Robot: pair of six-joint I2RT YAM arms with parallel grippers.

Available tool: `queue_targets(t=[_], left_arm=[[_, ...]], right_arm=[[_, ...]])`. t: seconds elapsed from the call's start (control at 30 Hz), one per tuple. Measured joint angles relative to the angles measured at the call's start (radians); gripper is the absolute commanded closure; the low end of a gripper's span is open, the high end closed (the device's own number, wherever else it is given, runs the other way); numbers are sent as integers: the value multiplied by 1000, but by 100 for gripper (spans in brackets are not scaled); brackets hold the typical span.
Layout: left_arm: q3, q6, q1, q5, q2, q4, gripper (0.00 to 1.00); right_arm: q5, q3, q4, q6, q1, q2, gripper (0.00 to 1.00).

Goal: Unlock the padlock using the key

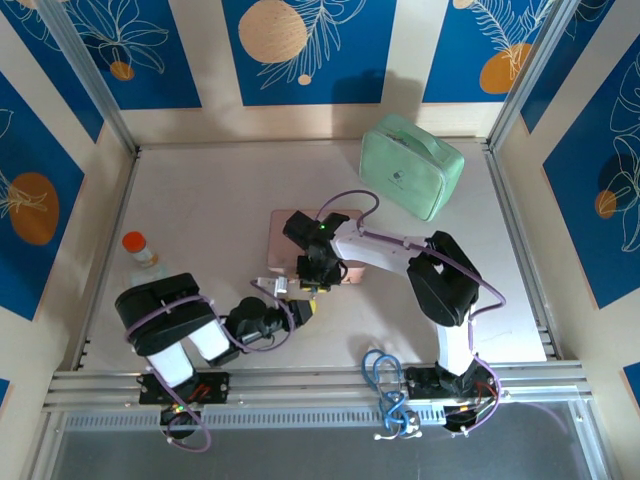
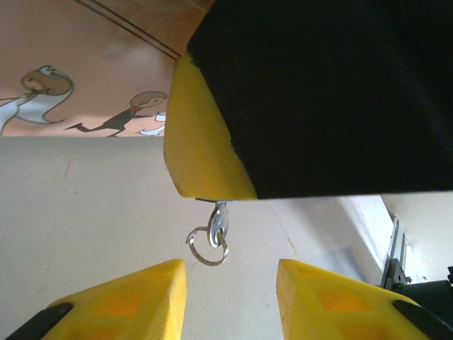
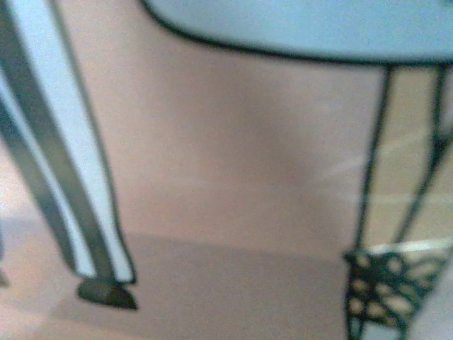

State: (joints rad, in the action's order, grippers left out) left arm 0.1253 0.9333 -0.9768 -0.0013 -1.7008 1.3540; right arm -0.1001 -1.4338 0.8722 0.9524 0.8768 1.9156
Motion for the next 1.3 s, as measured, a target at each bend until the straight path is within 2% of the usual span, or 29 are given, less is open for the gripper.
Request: queue_targets(t=[0.13, 0.37, 0.83, 0.93, 1.03, 1.17, 1.3], left_arm=[[19, 0, 0, -14, -19, 5, 65], [40, 0, -1, -42, -57, 8, 78], [44, 3, -2, -86, -66, 11, 94], [44, 4, -2, -90, -66, 11, 99], [44, 4, -2, -90, -66, 10, 100], [44, 4, -2, -99, -69, 6, 100], [44, 10, -2, -102, -70, 5, 100]], right_arm=[[14, 1, -8, -2, -6, -3, 86], [27, 16, -34, 2, -9, -9, 86], [28, 35, -77, 9, -9, -10, 84], [28, 36, -80, 10, -9, -10, 77], [27, 43, -91, 13, -9, -12, 70], [47, 51, -103, 26, -11, -20, 43], [72, 61, -102, 45, -11, -38, 30]])
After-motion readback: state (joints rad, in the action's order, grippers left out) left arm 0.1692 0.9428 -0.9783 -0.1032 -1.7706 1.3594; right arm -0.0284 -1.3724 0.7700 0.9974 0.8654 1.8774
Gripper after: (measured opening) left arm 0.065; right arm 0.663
